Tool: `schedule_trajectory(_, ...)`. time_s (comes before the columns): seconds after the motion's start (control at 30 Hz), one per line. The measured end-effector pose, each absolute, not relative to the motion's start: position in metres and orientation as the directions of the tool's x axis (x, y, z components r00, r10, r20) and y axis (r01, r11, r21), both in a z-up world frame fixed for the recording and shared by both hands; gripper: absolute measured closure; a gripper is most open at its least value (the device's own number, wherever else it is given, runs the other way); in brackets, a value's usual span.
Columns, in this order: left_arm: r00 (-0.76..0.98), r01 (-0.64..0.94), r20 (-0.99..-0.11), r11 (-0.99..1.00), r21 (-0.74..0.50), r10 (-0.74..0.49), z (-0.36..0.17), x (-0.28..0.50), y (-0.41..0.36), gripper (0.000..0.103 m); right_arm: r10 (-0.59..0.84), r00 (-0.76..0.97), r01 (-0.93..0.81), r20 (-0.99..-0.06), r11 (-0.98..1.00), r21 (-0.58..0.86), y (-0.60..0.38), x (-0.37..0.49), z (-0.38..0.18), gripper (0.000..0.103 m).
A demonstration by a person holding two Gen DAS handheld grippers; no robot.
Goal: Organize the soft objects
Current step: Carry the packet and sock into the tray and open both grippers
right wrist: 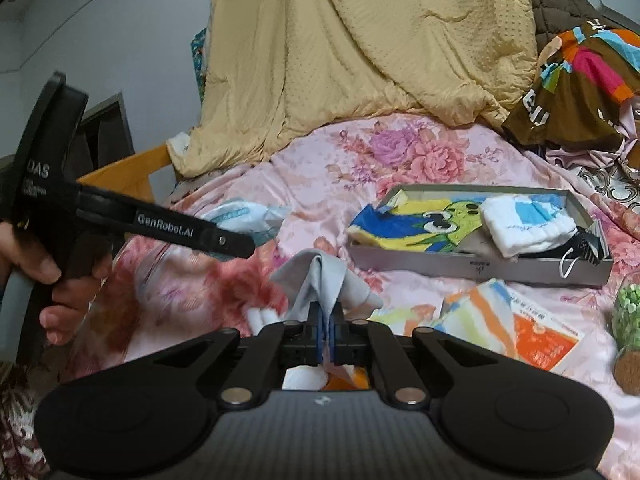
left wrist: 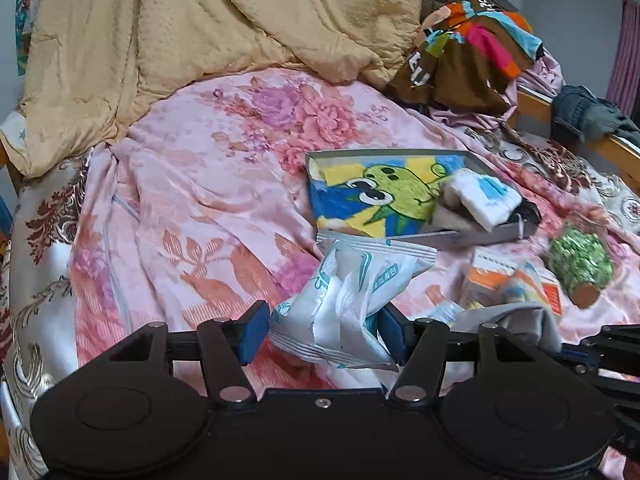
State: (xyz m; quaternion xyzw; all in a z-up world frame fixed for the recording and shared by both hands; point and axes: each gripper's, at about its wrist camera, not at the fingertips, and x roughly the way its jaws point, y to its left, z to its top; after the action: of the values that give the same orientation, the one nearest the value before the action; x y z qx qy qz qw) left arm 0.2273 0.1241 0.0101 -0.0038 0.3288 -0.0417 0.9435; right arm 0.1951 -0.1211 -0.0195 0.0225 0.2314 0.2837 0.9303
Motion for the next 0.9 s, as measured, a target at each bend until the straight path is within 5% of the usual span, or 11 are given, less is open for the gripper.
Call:
schedule_trajectory(0.6,0.811,0.000,-0.584,0.999,-0.052,-0.030,0.017,0.331,0.073,0.042,0.480,0.808,-0.448,-0.342,0.877,0.173,-0.172,0.324,0.011,0.100)
schedule_trajectory(0.9,0.800,-0.064,-0.600,0.996,-0.058,0.016,0.007,0.408,0.020,0.042,0.457,0.816,-0.364,-0.354,0.882,0.299,-0.194,0.400,0.010,0.100)
